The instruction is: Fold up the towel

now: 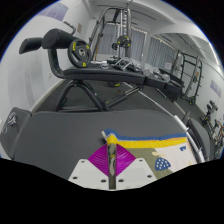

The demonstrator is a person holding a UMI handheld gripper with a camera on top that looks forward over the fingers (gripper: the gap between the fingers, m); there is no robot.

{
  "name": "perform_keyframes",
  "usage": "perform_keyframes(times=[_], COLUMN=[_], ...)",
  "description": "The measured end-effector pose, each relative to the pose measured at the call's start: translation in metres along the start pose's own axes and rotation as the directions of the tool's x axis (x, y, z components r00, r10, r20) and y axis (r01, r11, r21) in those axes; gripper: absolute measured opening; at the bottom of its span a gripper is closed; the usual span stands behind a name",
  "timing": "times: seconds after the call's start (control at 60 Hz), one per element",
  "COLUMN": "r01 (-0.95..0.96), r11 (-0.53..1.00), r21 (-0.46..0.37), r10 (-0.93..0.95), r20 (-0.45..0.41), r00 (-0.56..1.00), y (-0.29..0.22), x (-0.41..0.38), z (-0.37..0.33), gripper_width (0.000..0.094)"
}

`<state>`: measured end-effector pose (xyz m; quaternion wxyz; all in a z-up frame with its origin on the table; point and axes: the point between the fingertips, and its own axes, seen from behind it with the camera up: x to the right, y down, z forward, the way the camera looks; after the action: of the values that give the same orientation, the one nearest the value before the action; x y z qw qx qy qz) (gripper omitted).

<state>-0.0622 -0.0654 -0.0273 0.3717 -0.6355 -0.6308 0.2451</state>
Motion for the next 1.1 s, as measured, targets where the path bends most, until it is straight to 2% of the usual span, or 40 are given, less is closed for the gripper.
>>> perform_keyframes(times=[0.083,0.183,0.333,0.467,0.567,0.683,0.817,0.917,1.0,1.033,1.067,1.1], r01=[-0.016,-0.063,-0.133,-0.184,-0.168,-0.115,-0.071,-0.046,-0.019,-0.01,-0.009,-0.01], r11=[1.0,0.997,0.991,0.982,0.983,0.99,0.997,0.999,1.0,1.0,1.0,1.0], r21=[-0.014,-0.043,0.001,0.045,0.072,0.079,0.028,-0.018,-0.012,-0.009,-0.005,-0.002], r10=[0.016,0.066,0.132,0.175,0.159,0.111,0.072,0.045,0.019,0.009,0.009,0.01], r20=[0.014,0.082,0.134,0.154,0.121,0.046,-0.033,-0.048,-0.056,-0.057,-0.062,-0.086], r00=[1.0,0.994,0.982,0.972,0.98,0.993,0.997,0.998,0.998,0.998,0.998,0.996], y=[-0.001,-0.007,-0.046,-0.078,-0.086,-0.067,-0.02,0.015,0.023,0.024,0.023,0.021], x=[-0.002,-0.008,0.018,0.071,0.124,0.189,0.241,0.257,0.265,0.266,0.267,0.274], z=[-0.001,-0.012,-0.049,-0.073,-0.074,-0.057,-0.027,-0.01,-0.006,-0.006,-0.006,-0.007], gripper_width=[0.0041,0.0038,0.0039,0.0038,0.0038,0.004,0.0046,0.0051,0.0062,0.0089,0.016,0.0452])
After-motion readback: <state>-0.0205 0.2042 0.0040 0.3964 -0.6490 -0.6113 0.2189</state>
